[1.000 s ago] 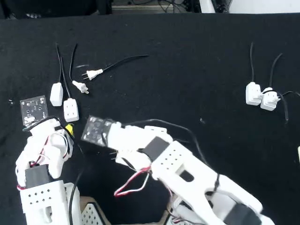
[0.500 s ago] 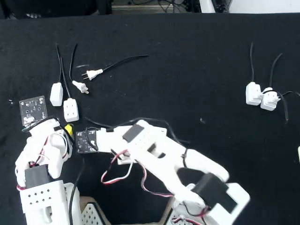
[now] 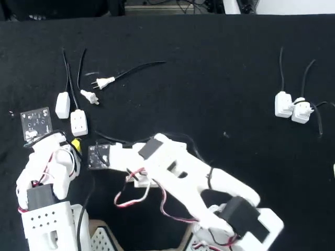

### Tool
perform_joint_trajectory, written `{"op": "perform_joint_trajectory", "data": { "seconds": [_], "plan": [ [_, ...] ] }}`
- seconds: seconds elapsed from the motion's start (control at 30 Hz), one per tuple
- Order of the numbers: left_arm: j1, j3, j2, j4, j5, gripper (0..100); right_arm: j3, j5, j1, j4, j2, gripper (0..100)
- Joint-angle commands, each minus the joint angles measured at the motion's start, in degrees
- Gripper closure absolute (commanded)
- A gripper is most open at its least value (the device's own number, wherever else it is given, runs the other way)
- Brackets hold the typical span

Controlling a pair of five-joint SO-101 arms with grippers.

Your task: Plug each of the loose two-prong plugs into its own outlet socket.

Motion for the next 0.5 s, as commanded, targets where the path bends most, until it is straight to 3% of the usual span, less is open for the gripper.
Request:
{"op": "perform_joint_trajectory", "data": {
  "seconds": [0.0,0.17,0.47],
  "plan": [
    [-0.4,-4.1,-0.4,0.2,0.4,80,2.5,-1.0,0.9,-3.3,-2.9,92.0],
    [-0.4,-4.1,-0.4,0.2,0.4,80,3.2,2.1,0.9,-3.5,-2.9,74.8],
    [-0.4,-4.2,-0.4,0.2,0.4,80,2.8,6.7,-1.1,-3.5,-2.8,79.0]
  ]
}}
